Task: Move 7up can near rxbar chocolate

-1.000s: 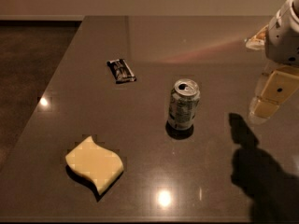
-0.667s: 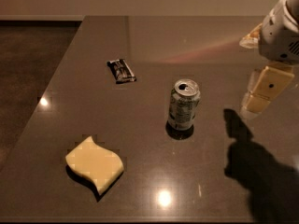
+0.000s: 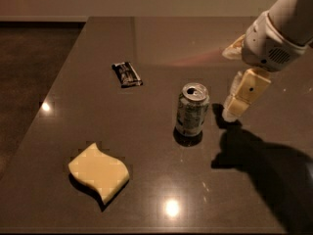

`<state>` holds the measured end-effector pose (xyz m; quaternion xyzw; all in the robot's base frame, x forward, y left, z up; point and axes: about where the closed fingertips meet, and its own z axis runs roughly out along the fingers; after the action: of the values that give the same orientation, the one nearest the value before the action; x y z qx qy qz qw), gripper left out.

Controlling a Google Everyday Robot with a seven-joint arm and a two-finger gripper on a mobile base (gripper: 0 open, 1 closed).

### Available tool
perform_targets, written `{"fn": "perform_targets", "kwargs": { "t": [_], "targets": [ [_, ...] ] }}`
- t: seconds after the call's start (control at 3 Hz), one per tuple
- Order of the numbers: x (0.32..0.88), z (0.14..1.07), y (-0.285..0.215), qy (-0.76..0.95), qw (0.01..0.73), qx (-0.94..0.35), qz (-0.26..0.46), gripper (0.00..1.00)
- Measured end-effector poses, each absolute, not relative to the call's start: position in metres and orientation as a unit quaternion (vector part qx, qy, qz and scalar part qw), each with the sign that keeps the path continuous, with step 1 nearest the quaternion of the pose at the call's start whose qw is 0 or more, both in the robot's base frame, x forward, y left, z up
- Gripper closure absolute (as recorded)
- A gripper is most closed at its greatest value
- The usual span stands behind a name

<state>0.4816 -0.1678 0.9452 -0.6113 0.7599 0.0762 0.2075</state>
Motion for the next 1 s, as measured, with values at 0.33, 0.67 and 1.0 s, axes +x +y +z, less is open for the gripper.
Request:
{"fn": "perform_targets", "kwargs": {
  "t": [0.33,0.67,1.0],
  "targets": [
    [0.481,0.933,-0.141,0.744,0.217,-0.618,0.128,0.0],
    [0.477,0.926,-0.121,0.731,0.224,-0.622,0.168,0.0],
    [0.475,0.92,-0.106,0.722,0.228,-0.625,0.19,0.18]
  ]
}}
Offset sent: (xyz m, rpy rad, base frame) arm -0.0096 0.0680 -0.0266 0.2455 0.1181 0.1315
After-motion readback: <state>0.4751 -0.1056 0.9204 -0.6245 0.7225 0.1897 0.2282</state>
